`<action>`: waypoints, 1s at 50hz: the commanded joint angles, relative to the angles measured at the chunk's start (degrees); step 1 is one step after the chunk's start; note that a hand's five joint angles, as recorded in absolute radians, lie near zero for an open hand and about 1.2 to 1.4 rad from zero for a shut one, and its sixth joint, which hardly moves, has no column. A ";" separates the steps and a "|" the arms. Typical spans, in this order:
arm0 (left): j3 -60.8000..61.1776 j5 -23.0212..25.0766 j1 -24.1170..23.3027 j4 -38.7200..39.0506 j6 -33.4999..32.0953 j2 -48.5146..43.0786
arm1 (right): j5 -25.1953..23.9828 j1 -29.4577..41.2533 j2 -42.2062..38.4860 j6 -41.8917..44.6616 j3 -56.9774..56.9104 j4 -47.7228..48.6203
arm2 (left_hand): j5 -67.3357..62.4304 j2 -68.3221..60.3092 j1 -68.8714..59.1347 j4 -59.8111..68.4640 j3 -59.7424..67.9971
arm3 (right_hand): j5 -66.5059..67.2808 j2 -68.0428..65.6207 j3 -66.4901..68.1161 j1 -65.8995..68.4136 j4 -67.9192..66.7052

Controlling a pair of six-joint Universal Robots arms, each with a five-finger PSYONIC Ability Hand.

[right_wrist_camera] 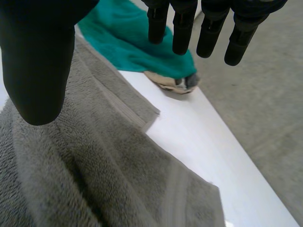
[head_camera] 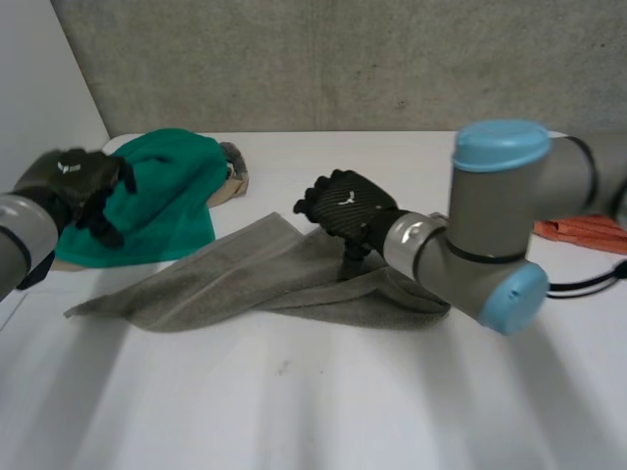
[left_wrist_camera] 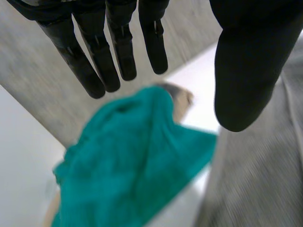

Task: Fold the laundry.

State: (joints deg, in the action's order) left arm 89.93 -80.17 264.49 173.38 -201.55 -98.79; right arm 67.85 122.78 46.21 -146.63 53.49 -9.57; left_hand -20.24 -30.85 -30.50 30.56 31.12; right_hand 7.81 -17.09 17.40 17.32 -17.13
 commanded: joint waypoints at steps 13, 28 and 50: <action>10.17 13.54 9.82 0.37 -21.42 -4.38 | 0.70 2.81 -28.63 2.31 -37.05 -12.41 | 19.36 19.96 19.62 -19.68 -20.23 | 40.14 -40.86 40.56 40.63 -40.83; 6.13 16.45 7.28 2.75 -26.00 -16.78 | 7.20 2.02 -1.41 -13.24 -12.29 -7.06 | 18.69 19.29 18.95 -19.01 -19.56 | 62.19 -62.91 62.60 62.68 -62.87; -2.30 6.34 -5.91 6.62 -8.10 -16.18 | 15.56 0.00 9.94 -15.11 1.95 -8.79 | -49.76 -49.15 -49.50 49.44 48.88 | 62.19 -62.91 62.60 62.68 -62.87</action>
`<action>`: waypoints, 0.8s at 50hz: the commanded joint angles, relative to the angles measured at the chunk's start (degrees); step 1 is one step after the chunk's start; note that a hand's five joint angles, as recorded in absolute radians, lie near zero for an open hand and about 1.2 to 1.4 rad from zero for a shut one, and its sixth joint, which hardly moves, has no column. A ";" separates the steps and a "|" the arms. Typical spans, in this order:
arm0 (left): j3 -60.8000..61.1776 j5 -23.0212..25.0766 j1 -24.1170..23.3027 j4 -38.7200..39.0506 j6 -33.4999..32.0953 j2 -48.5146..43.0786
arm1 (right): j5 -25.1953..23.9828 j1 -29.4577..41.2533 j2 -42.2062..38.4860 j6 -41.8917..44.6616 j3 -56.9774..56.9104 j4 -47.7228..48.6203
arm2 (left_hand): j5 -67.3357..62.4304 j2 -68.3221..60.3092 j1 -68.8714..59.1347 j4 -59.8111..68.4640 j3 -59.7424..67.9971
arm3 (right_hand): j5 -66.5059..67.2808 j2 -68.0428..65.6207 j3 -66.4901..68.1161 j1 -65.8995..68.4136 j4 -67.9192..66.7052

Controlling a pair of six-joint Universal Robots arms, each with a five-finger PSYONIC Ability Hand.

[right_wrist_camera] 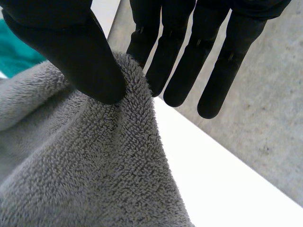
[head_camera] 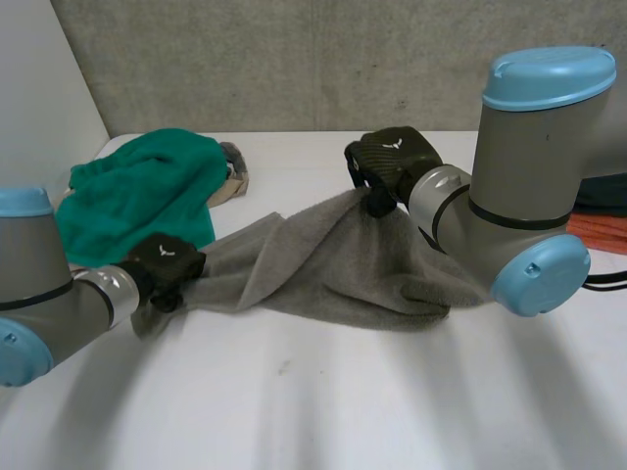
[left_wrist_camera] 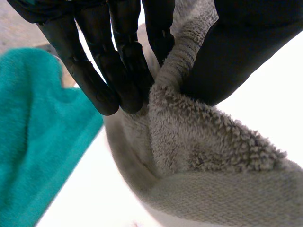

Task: Fold the laundry.

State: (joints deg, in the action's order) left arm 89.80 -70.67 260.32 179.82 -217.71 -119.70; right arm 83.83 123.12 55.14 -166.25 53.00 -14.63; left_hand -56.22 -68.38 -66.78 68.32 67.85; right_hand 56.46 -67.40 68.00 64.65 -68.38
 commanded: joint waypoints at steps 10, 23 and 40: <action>-14.72 -8.07 -6.48 -0.52 16.61 6.41 | -9.12 6.33 8.41 32.37 22.40 -28.95 | -13.78 -11.62 -13.22 11.68 12.15 | 13.54 -12.60 12.00 15.35 -11.62; -21.95 -10.54 -7.72 -13.18 17.49 9.22 | 0.37 1.25 6.30 17.18 3.61 -11.92 | -13.78 -11.62 -13.22 11.68 12.15 | -56.46 57.40 -58.00 -54.65 58.38; -20.11 -5.35 -6.57 -15.29 22.94 29.25 | -5.17 1.77 -15.04 26.42 -10.19 -12.61 | -13.78 -11.62 -13.22 11.68 12.15 | -56.46 57.40 -58.00 -54.65 58.38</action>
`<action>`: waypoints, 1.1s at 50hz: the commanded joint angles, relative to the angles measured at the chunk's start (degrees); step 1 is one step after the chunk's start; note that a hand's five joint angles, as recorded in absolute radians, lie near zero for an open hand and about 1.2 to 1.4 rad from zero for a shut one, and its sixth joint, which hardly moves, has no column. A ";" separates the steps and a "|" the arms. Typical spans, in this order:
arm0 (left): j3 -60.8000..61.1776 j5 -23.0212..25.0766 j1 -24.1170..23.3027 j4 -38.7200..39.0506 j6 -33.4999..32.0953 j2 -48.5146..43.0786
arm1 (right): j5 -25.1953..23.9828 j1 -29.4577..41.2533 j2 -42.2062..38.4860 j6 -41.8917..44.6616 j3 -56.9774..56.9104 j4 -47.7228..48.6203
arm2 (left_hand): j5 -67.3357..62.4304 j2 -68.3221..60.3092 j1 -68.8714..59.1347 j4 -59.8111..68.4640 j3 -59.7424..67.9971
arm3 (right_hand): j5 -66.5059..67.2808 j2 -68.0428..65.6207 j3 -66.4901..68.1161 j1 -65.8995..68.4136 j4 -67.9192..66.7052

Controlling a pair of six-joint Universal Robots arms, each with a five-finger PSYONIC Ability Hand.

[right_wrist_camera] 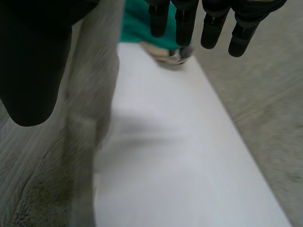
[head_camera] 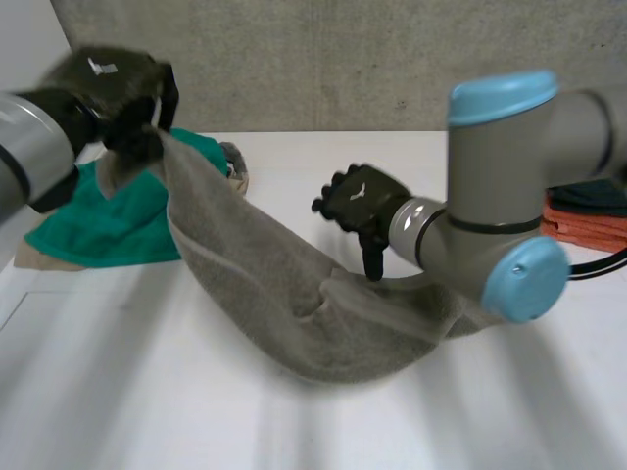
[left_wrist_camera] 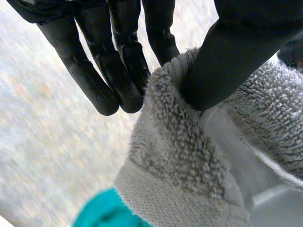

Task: Fold the laundry.

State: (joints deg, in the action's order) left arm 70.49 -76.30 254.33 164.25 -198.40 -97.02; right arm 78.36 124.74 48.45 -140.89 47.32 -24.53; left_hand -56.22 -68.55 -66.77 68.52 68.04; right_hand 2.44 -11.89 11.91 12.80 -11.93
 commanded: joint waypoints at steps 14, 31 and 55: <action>-2.54 -0.08 -0.24 0.81 3.37 3.95 | 0.91 -0.46 -7.76 -7.28 -6.00 2.63 | -13.78 -11.45 -13.23 11.48 11.96 | 67.56 -68.11 68.09 67.20 -68.07; -25.22 -17.83 -1.11 1.25 2.76 -11.51 | 10.51 -17.07 8.59 -18.01 -13.13 24.63 | -13.78 -11.45 -13.23 11.48 11.96 | 67.56 -68.11 68.09 67.20 -68.07; -2.37 -13.35 -5.86 7.31 -2.25 -32.62 | -2.42 -24.55 1.21 -6.86 27.82 19.52 | 16.75 19.08 17.30 -19.05 -18.57 | 67.03 -67.59 67.57 66.67 -67.55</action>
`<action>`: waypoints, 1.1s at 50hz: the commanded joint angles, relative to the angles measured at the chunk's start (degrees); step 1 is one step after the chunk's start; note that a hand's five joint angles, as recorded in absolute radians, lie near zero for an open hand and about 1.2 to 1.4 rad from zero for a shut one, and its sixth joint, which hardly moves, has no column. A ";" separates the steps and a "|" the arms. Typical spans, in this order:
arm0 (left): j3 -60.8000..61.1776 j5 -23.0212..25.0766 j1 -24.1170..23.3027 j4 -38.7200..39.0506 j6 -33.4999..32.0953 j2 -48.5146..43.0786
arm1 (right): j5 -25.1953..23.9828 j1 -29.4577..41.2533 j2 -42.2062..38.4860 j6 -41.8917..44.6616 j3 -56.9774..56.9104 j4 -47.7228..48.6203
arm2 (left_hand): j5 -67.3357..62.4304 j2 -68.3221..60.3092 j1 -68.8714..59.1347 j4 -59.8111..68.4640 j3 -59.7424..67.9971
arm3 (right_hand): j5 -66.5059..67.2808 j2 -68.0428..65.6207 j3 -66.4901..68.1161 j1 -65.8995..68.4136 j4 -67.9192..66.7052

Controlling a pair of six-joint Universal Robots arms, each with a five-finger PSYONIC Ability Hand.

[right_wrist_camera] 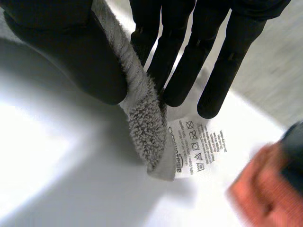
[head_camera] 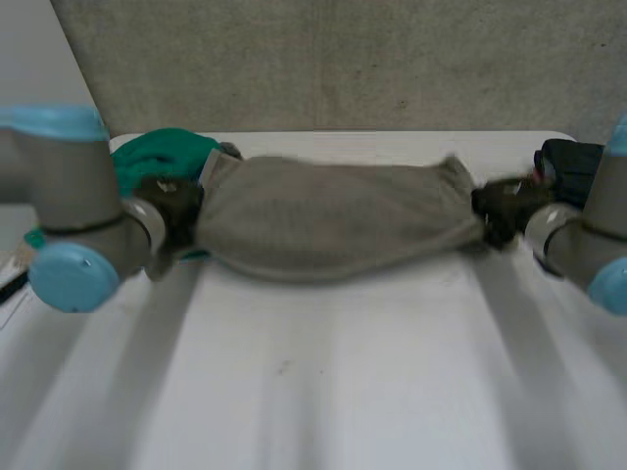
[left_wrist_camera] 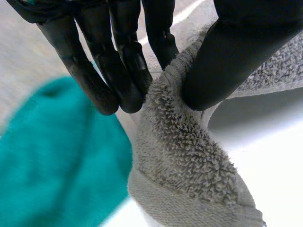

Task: Fold the laundry.

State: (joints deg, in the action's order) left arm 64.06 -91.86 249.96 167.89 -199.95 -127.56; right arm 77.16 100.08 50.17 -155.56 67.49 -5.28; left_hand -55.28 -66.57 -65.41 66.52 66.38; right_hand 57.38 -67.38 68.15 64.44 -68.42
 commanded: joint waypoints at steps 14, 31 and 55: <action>16.61 4.93 3.42 7.45 -7.03 12.85 | -2.97 -1.29 10.29 13.52 13.37 0.18 | 42.61 43.91 42.75 -43.86 -43.72 | -37.52 37.52 -38.29 -34.58 38.56; 32.88 12.05 6.85 10.79 -15.83 18.05 | -16.86 -2.34 4.50 34.18 11.79 -4.82 | 35.55 36.85 35.69 -36.80 -36.66 | -33.67 33.67 -34.45 -30.73 34.72; 24.62 11.17 0.00 13.51 -14.33 6.80 | -2.98 -4.37 7.84 -3.87 11.00 6.60 | 29.16 30.46 29.30 -30.41 -30.27 | 12.62 -12.62 11.85 15.56 -11.58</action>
State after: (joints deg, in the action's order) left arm 91.20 -79.80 251.56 180.63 -213.97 -117.58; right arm 69.49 96.19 58.43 -151.83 79.00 0.73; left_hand -20.21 -29.64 -29.76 30.19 29.83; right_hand 57.35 -67.28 67.90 63.14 -68.38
